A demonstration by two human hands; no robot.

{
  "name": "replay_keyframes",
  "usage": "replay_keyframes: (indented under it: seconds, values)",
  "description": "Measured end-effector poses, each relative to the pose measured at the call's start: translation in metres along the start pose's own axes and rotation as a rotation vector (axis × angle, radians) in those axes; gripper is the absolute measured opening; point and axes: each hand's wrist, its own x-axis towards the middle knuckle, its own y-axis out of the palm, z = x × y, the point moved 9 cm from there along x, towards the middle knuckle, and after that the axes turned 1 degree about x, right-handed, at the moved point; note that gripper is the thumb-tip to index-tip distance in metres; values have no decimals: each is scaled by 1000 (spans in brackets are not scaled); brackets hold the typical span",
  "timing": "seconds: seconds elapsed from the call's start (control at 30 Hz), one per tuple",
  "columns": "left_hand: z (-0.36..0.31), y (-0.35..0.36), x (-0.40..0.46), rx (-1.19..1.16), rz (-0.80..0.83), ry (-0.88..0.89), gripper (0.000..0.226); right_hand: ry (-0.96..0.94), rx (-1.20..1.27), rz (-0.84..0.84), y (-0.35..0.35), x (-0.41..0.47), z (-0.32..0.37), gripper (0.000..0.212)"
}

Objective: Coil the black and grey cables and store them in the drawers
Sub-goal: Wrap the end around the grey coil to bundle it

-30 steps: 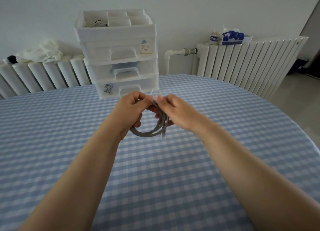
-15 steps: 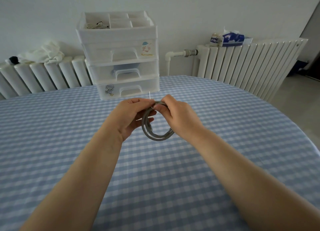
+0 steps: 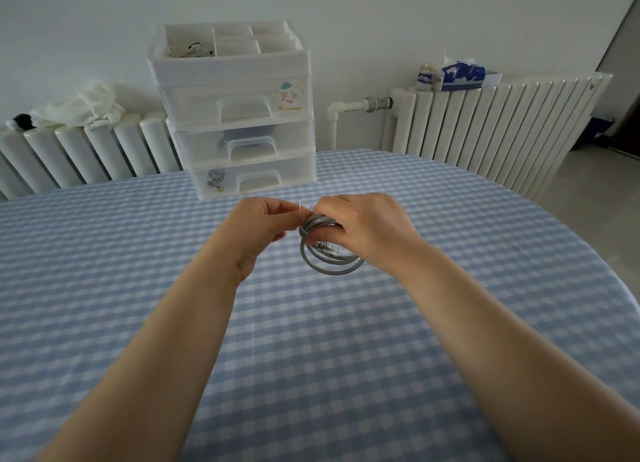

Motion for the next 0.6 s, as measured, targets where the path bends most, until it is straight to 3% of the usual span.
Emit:
replay_keyframes:
  seconds: [0.13,0.33,0.5,0.6]
  values:
    - [-8,2,-4,69,-3,53,3,-12,-11,24,-2,1,2,29]
    - [-6,2,-3,93,35,77,25,-1,-17,124,5,1,5,30]
    - [-30,0,-8,-145,-10,261,24,292,389,77,-4,2,-18,29]
    - [-41,2,-13,-254,63,353,28,409,601,72,0,1,-22,25]
